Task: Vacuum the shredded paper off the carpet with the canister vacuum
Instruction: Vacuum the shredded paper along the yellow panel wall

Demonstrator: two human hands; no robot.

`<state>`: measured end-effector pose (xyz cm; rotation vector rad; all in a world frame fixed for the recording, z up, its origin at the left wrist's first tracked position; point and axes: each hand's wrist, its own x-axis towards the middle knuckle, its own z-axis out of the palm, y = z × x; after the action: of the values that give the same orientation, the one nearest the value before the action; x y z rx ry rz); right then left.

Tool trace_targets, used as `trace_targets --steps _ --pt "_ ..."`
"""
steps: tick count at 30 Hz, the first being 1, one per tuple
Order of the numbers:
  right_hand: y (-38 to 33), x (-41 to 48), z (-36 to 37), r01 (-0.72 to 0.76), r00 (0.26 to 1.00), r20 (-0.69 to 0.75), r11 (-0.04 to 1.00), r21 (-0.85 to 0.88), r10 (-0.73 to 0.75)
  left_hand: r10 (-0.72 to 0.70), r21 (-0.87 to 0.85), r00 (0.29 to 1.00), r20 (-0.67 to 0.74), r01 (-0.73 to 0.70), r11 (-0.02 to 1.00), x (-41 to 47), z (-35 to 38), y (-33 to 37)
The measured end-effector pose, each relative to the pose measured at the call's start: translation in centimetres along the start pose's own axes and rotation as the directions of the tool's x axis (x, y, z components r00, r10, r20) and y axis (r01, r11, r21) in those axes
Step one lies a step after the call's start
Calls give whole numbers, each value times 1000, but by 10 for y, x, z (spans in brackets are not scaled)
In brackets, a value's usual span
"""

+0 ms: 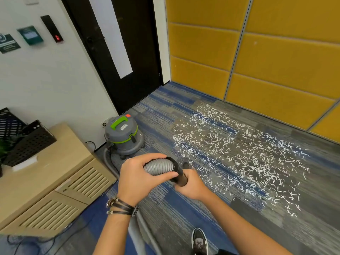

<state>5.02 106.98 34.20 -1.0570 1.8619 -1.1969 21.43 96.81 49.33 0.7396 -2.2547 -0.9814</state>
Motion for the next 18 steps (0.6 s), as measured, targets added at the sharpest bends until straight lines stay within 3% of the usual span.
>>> trace_targets --steps 5,11,18 --pt "9 -28 2 6 999 -42 1000 30 -5 35 -32 998 51 -33 999 -12 -2 4" --pt "7 -27 10 7 998 -64 998 59 -3 144 39 988 -53 -142 989 -23 -2 13" --pt "2 -21 21 -23 1000 16 996 92 21 96 -4 995 -6 -96 995 -22 -2 9"
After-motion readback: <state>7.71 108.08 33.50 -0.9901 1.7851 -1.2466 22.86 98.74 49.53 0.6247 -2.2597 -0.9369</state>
